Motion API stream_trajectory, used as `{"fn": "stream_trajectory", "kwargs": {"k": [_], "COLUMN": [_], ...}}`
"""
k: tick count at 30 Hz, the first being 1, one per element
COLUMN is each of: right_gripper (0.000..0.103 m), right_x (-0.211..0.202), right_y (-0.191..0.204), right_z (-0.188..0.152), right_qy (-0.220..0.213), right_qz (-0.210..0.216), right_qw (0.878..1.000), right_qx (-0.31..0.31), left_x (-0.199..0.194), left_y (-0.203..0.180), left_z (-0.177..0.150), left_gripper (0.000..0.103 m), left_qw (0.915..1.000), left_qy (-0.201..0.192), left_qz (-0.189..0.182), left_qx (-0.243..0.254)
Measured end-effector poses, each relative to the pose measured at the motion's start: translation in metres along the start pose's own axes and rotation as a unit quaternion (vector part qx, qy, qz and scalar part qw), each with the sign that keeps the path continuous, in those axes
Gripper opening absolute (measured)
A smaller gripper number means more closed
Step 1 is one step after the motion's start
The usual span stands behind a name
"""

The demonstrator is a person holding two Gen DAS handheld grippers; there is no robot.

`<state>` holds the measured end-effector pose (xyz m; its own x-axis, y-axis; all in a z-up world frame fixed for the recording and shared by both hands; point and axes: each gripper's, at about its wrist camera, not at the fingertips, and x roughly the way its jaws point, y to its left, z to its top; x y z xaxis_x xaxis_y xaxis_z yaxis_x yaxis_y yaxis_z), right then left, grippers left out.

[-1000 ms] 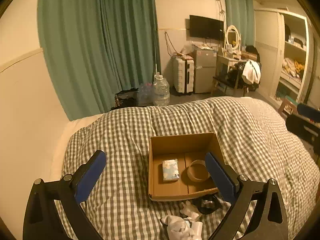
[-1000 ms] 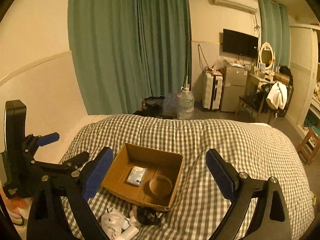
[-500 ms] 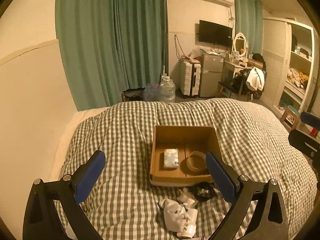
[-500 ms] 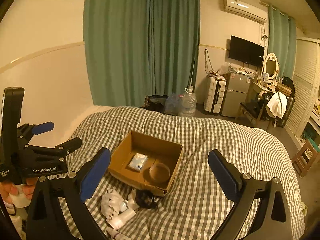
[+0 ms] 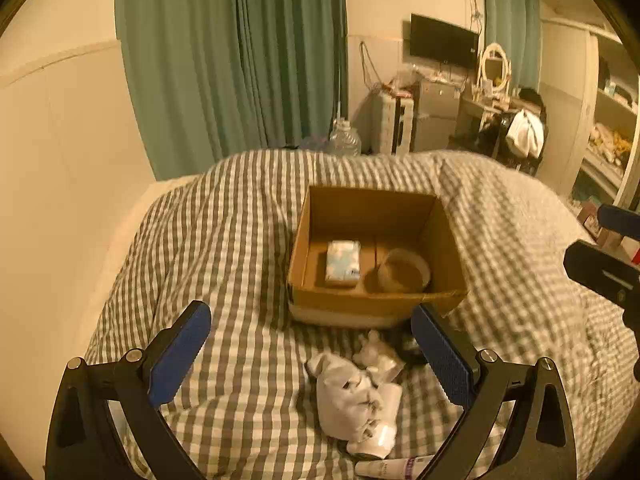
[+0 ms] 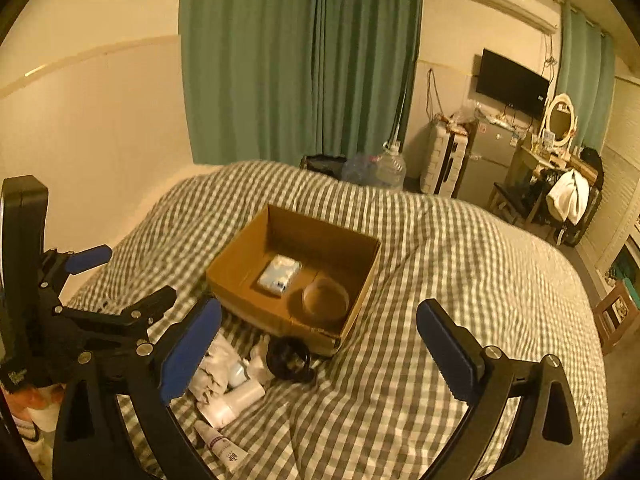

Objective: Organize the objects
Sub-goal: 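Withdraw both tools from the box back toward the pile, then grasp the white mesh bag with the left tool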

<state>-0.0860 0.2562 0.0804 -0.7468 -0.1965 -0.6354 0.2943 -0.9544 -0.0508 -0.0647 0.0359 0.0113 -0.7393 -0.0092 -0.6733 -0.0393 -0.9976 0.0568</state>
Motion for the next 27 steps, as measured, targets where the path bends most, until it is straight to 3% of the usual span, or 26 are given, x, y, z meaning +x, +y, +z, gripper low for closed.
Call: {"fn": "stream_trajectory", "kwargs": {"k": [11, 18, 22, 24, 26, 27], "right_gripper": [0.098, 0.098, 0.098, 0.098, 0.098, 0.098], "right_x": [0.067, 0.111, 0.129, 0.139, 0.148, 0.153], "right_y": [0.006, 0.009, 0.014, 0.016, 0.016, 0.016], "right_z": [-0.040, -0.066, -0.074, -0.077, -0.079, -0.080], "right_qy": [0.059, 0.092, 0.105, 0.110, 0.115, 0.119], "right_qz": [0.009, 0.011, 0.016, 0.017, 0.022, 0.027], "right_qw": [0.998, 0.996, 0.994, 0.994, 0.993, 0.992], "right_qx": [-0.005, -0.002, 0.001, 0.008, 0.019, 0.026], "left_x": [0.062, 0.100, 0.110, 0.115, 0.115, 0.116], "left_y": [-0.010, -0.023, -0.023, -0.020, -0.020, -0.020], "left_z": [-0.060, -0.093, -0.102, -0.103, -0.103, -0.105], "left_gripper": [0.103, 0.103, 0.103, 0.099, 0.075, 0.069], "left_qw": [0.9960, 0.9879, 0.9870, 0.9871, 0.9875, 0.9861], "left_qy": [0.088, 0.153, 0.158, 0.157, 0.152, 0.157], "left_qz": [-0.011, -0.027, -0.027, -0.029, -0.040, -0.054], "left_qx": [-0.007, 0.010, 0.013, 0.011, 0.011, 0.008]}}
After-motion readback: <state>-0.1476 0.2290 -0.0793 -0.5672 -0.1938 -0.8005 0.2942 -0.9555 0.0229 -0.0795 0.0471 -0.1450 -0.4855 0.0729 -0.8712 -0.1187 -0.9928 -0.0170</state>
